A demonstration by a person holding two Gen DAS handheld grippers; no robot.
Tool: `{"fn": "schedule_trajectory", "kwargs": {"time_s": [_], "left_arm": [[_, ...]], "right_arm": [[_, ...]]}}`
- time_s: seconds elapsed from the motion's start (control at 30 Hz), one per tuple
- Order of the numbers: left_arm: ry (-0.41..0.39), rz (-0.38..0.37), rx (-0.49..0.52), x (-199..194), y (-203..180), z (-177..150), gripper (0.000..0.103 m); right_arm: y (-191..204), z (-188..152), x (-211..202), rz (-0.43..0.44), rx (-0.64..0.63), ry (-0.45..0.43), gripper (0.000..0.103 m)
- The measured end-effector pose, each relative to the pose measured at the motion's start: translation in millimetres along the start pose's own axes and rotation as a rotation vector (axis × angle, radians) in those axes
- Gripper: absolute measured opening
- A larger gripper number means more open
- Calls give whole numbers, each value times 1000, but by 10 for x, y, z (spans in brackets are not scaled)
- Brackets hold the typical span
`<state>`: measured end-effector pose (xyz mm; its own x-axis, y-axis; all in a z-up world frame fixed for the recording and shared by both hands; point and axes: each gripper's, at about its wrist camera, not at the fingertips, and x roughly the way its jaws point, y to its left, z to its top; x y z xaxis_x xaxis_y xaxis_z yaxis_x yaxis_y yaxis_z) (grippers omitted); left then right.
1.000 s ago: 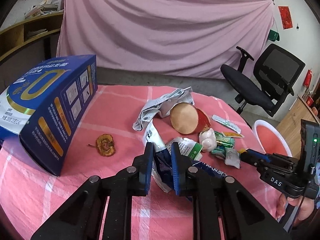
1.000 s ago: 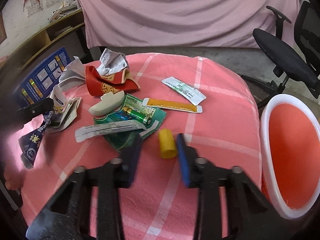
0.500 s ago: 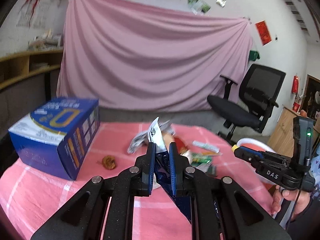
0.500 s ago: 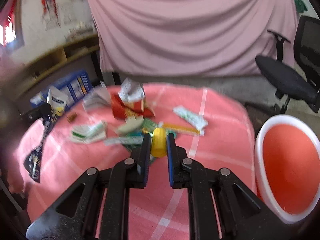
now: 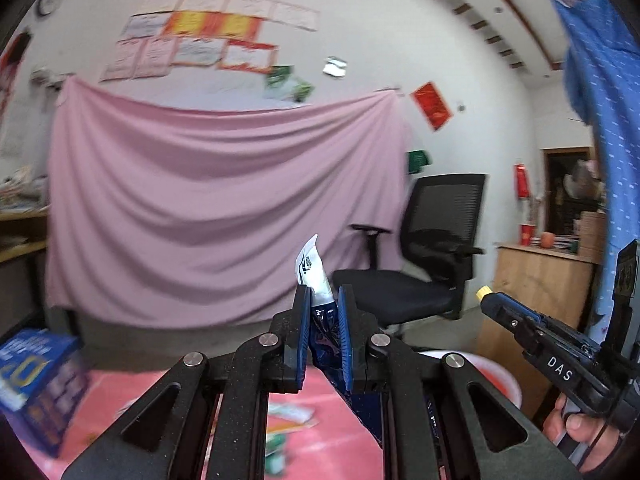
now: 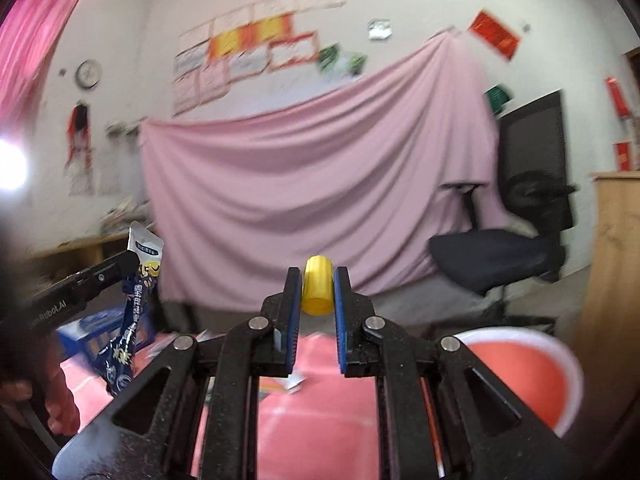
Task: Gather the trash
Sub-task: 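Carry both items to the orange bucket and open both grippers over it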
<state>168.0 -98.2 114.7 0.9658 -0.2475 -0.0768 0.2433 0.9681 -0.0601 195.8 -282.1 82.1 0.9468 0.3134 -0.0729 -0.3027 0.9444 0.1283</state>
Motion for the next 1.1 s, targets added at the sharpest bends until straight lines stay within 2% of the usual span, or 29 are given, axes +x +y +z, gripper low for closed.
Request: {"fn": "schedule_trajectory", "kwargs": {"time_s": [0.1,0.2,0.3,0.43,0.63,0.83,0.97,1.03,1.07,1.1], "left_arm": [[4,-67,20,303,-258,25,11],[49,-128,22,627,-535,28,11],[122,-169,15,965,-743,-29,11],[254,-209,-5,1342,-979,-133,11],[432,-236,-30,1719,-1100,-260,11],[554,-221,-54,1971,-1114,-400,11],[619,-201,-75,2082,-1091,-494,13],[654,-193,-87,2110,-1046,-543,24],[667,-188,-99,2111,-1016,-562,39],[664,-183,-115,2072,-968,-584,42]], "right_arm": [[-230,38,-45,-76,1,-21,36],[-466,26,-52,-137,10,-12,36],[-694,1,-62,-183,29,18,36],[-997,-137,61,-239,77,126,36],[-1364,-445,127,-292,194,296,36],[-1509,-564,200,-305,249,394,37],[-1541,-571,254,-307,260,423,38],[-1533,-577,243,-307,263,430,38],[-1552,-570,281,-307,265,434,38],[-1547,-572,276,-308,265,436,38]]}}
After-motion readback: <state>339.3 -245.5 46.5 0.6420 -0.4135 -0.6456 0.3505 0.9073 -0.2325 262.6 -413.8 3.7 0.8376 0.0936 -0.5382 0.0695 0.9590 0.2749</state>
